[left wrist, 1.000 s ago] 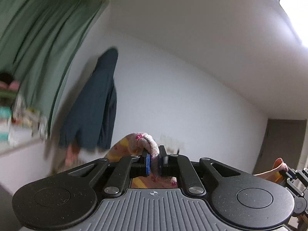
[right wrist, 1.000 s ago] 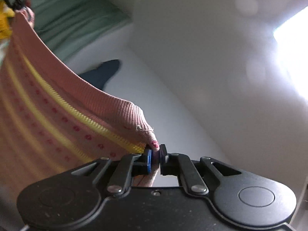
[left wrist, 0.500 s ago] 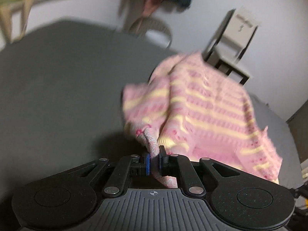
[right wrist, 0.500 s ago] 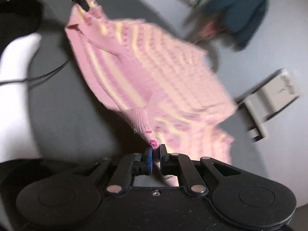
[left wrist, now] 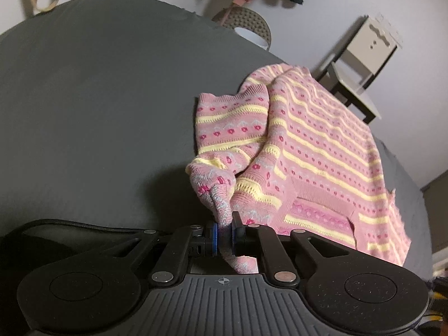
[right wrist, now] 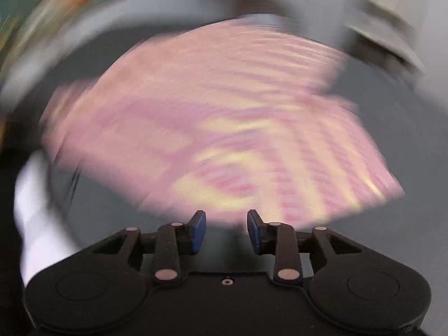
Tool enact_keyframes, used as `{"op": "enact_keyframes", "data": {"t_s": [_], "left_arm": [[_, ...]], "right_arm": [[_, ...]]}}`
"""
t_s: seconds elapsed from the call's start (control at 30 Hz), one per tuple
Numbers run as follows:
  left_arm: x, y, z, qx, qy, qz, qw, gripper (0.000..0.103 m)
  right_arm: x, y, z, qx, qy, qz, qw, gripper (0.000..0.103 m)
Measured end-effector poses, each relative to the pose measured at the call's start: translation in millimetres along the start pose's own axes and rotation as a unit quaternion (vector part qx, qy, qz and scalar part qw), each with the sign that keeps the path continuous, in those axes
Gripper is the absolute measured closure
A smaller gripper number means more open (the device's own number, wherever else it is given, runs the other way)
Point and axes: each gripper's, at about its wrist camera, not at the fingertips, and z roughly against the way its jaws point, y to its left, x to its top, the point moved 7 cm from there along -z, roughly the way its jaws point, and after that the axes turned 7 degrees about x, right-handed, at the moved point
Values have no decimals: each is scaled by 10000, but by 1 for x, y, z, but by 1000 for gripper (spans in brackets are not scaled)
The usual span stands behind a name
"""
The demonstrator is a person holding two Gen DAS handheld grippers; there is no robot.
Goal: Fold clothes
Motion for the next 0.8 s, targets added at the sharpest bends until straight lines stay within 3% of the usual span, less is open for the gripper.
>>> {"op": "enact_keyframes", "data": {"t_s": [0.07,0.13,0.23,0.37,0.43,0.57,0.6,0.8], "left_arm": [[-1,2,-3,-37,-9,96,9999,95],[-3,3,-6,-47,12,180,9998,95],[-7,3,-12,-25,58,265,9996,95],[-10,-1,-19,-12,118,261,9996,95],[-10,-2,-20,-18,129,276,9995,95],[-11,-4,-24,-11,161,289,9995,95],[-11,-5,-25,-5,173,286,9994,95],[-11,-14,-18,-119,168,57,9998,95]], "right_arm": [[14,-64,4,-304,-369,-1339,9898,71],[18,-118,3,-452,-629,-2381,9681,72],[17,-163,-12,-284,-806,-3338,9388,72],[13,-183,-43,-57,-794,-3768,9229,72],[10,-187,-52,47,-1014,-3960,9126,75],[1,-194,-62,373,-1495,-4514,8789,96],[-2,-196,-63,452,-1581,-4659,8694,97],[-13,-205,-10,328,-2473,-4942,8328,99]]}}
